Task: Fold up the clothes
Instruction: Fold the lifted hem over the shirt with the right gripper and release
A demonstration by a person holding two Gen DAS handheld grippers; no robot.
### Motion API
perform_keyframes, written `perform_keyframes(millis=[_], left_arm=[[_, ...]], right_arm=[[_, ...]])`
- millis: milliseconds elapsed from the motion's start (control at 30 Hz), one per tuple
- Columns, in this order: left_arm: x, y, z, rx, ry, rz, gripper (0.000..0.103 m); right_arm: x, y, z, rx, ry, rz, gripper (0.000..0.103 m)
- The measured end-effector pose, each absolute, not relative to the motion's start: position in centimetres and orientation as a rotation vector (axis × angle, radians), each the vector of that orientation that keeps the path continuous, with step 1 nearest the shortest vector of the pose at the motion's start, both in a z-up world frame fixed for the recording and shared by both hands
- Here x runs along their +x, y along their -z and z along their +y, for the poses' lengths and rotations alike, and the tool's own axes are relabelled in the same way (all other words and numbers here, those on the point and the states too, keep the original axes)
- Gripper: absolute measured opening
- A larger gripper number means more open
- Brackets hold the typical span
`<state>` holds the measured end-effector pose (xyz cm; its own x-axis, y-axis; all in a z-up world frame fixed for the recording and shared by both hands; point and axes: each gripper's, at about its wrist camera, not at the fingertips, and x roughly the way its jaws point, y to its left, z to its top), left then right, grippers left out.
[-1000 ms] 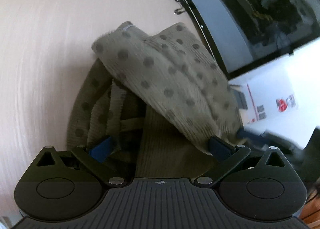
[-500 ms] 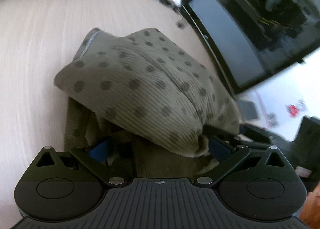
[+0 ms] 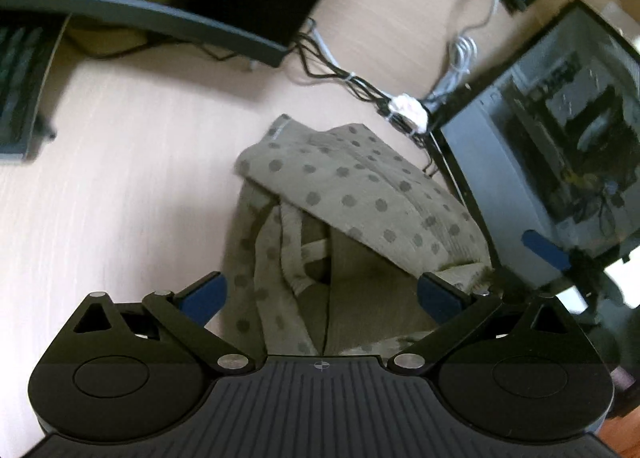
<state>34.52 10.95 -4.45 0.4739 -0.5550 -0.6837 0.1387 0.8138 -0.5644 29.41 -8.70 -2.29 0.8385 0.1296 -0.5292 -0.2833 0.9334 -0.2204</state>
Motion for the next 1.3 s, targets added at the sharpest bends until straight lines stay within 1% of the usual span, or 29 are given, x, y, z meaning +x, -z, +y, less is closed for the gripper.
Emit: perform_keyframes(millis=[133,167,200,233,267,300,333,400,533,600,667,767,833,1000,1100,1167,1200,1233,1267,1300], left_arm=[[33.5,4.6,11.2,-0.509,0.46,1.013,0.103],[33.2,4.5,11.0,-0.518,0.484,1.011,0.103],[32.9,4.5,10.8,-0.531,0.512,1.009,0.103],[32.6,4.5,10.7,-0.55,0.546,1.001,0.103],[32.4,4.6,10.5,-0.579,0.587,0.99,0.103],[32.3,4.8,10.4,-0.608,0.624,0.983,0.103],[32.3,5.2,10.1,-0.631,0.658,0.985,0.103],[32.5,6.2,9.4,-0.655,0.689,1.005,0.103],[33.4,8.5,8.6,-0.66,0.638,1.071,0.103],[33.6,9.1,8.6,-0.671,0.622,1.088,0.103],[33.6,9.0,8.8,-0.672,0.624,1.092,0.103],[33.0,7.8,9.4,-0.627,0.631,1.078,0.103],[32.4,6.6,10.2,-0.587,0.62,1.056,0.103],[32.5,3.2,11.9,-0.525,0.516,0.938,0.103],[34.9,3.1,10.9,-0.506,0.441,0.917,0.103],[36.6,3.8,9.1,-0.445,0.432,0.924,0.102],[37.3,4.3,8.1,-0.402,0.431,0.928,0.1],[37.7,4.6,7.4,-0.369,0.433,0.932,0.09],[37.8,4.8,6.9,-0.346,0.437,0.941,0.071],[38.0,5.1,6.5,-0.326,0.441,0.951,0.067]], right_arm=[[30.6,4.8,-5.2,-0.476,-0.31,0.551,0.068],[30.9,5.4,-4.5,-0.512,-0.324,0.559,0.061],[31.4,5.9,-4.0,-0.527,-0.322,0.572,0.045],[32.0,6.2,-3.8,-0.532,-0.319,0.585,0.036],[32.6,6.1,-3.9,-0.5,-0.308,0.598,0.026],[33.3,5.6,-4.4,-0.448,-0.293,0.604,0.02],[33.8,4.9,-5.1,-0.39,-0.274,0.605,0.017],[34.6,3.2,-6.6,-0.286,-0.24,0.596,0.008],[33.4,-1.4,-8.5,-0.132,-0.26,0.522,0.005],[30.5,-2.9,-8.0,-0.184,-0.348,0.487,0.004],[28.5,-0.9,-7.6,-0.254,-0.408,0.56,0.004],[26.7,4.8,-7.4,-0.37,-0.399,0.689,0.004],[26.2,7.7,-7.5,-0.398,-0.387,0.728,0.004],[25.4,8.0,-7.4,-0.39,-0.377,0.681,0.005],[25.2,8.1,-7.2,-0.395,-0.366,0.678,0.005],[25.0,7.9,-6.9,-0.386,-0.36,0.678,0.005],[24.8,7.4,-6.8,-0.379,-0.354,0.674,0.006],[24.5,6.8,-6.8,-0.364,-0.351,0.673,0.007],[24.3,6.4,-7.0,-0.34,-0.347,0.671,0.009],[24.0,5.9,-7.3,-0.314,-0.343,0.669,0.014]])
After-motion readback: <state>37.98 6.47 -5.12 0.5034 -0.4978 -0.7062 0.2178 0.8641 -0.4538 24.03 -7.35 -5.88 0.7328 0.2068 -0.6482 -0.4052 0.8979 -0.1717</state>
